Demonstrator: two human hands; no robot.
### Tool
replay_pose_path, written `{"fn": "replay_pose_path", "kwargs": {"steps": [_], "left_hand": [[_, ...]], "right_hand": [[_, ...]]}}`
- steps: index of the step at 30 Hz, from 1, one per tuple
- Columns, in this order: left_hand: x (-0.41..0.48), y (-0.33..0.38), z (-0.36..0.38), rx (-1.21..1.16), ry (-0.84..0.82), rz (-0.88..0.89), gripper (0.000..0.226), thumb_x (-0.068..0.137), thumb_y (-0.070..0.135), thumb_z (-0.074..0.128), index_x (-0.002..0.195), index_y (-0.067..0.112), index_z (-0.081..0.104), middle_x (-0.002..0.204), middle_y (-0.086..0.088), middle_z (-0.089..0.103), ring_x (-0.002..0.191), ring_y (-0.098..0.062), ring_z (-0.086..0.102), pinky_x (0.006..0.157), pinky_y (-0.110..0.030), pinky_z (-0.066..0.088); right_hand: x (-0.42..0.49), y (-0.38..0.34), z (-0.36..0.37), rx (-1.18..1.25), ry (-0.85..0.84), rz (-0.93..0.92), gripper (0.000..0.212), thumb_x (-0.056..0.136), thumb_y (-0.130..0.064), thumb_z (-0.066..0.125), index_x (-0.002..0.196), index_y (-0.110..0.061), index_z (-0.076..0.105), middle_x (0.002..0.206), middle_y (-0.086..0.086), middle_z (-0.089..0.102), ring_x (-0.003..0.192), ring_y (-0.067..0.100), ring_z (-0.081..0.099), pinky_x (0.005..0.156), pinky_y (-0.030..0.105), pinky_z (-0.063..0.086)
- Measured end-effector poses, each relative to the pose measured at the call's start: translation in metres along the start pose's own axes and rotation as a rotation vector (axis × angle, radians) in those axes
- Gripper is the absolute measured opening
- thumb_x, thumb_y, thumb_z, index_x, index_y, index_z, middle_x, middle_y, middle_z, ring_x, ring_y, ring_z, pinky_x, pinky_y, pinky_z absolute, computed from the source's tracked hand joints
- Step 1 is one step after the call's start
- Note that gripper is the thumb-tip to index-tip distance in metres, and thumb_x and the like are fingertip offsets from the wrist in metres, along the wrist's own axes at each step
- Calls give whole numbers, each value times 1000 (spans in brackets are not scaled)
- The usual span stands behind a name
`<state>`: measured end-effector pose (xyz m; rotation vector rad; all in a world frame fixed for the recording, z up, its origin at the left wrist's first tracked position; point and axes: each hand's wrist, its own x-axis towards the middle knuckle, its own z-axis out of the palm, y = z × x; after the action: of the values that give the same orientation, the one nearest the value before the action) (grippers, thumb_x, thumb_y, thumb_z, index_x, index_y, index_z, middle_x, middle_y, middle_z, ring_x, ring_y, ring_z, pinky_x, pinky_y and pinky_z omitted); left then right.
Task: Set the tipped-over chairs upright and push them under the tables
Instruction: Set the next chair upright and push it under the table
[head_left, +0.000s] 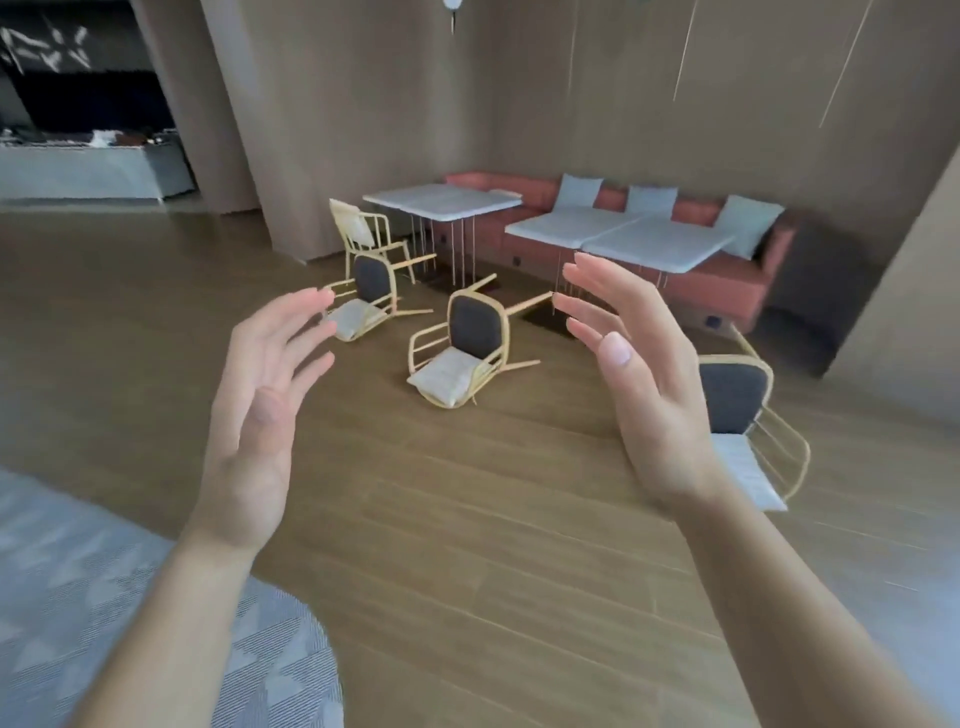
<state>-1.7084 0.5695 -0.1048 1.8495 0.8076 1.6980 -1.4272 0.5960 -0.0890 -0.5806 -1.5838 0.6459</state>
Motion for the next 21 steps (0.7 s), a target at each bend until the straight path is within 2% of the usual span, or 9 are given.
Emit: {"fn": "replay_pose_path", "kwargs": {"steps": [4, 6, 9, 11, 13, 15, 17, 21], "left_hand": [[48, -37, 77, -52, -56, -49, 90, 78, 93, 55, 142, 32, 44, 156, -3, 49, 144, -17, 53, 119, -43, 44], [73, -57, 107, -68, -85, -70, 96, 72, 96, 56, 140, 30, 43, 155, -5, 48, 140, -14, 56, 118, -39, 45], [107, -98, 146, -126, -103, -100, 103, 61, 100, 59, 135, 30, 43, 152, -3, 48, 138, -15, 56, 117, -39, 45], [130, -130, 173, -162, -122, -95, 100, 64, 98, 60, 137, 32, 45, 154, 0, 49, 142, -21, 54, 118, -42, 43], [155, -163, 202, -199, -153, -92, 98, 66, 98, 59, 138, 34, 45, 155, 0, 49, 143, -20, 53, 118, -42, 43], [189, -194, 236, -225, -186, -102, 100, 64, 100, 57, 137, 33, 44, 153, -1, 47, 140, -17, 55, 117, -39, 46], [222, -219, 273, -245, -218, -106, 99, 67, 100, 54, 138, 32, 41, 155, -4, 45, 141, -25, 53, 117, -41, 46], [278, -258, 352, -298, -321, -70, 97, 77, 95, 51, 146, 28, 38, 164, -10, 37, 150, -30, 45, 120, -48, 41]], "right_hand": [[20, 35, -69, -56, 59, -1, 60, 100, -63, 54, 147, -25, 50, 152, -5, 57, 138, 21, 59, 112, 39, 49], [30, 55, -95, -87, 91, -3, 62, 100, -65, 54, 148, -25, 51, 152, -6, 57, 138, 21, 60, 111, 39, 50], [44, 92, -133, -140, 110, 15, 68, 99, -66, 53, 151, -22, 50, 153, -6, 57, 138, 22, 59, 112, 41, 50], [59, 118, -159, -173, 122, 22, 68, 98, -68, 54, 150, -25, 50, 153, -5, 57, 138, 22, 60, 113, 42, 49], [75, 141, -186, -212, 152, 26, 63, 100, -65, 53, 149, -25, 50, 153, -1, 56, 138, 22, 59, 113, 43, 49], [96, 164, -215, -236, 198, 52, 54, 102, -51, 52, 147, -21, 49, 153, 9, 55, 138, 25, 59, 114, 45, 48], [116, 183, -246, -264, 225, 93, 54, 98, -42, 50, 146, -17, 47, 153, 14, 53, 138, 26, 58, 114, 43, 48], [145, 212, -313, -327, 263, 127, 54, 97, -39, 48, 145, -15, 46, 152, 16, 53, 136, 27, 60, 110, 36, 49]]}}
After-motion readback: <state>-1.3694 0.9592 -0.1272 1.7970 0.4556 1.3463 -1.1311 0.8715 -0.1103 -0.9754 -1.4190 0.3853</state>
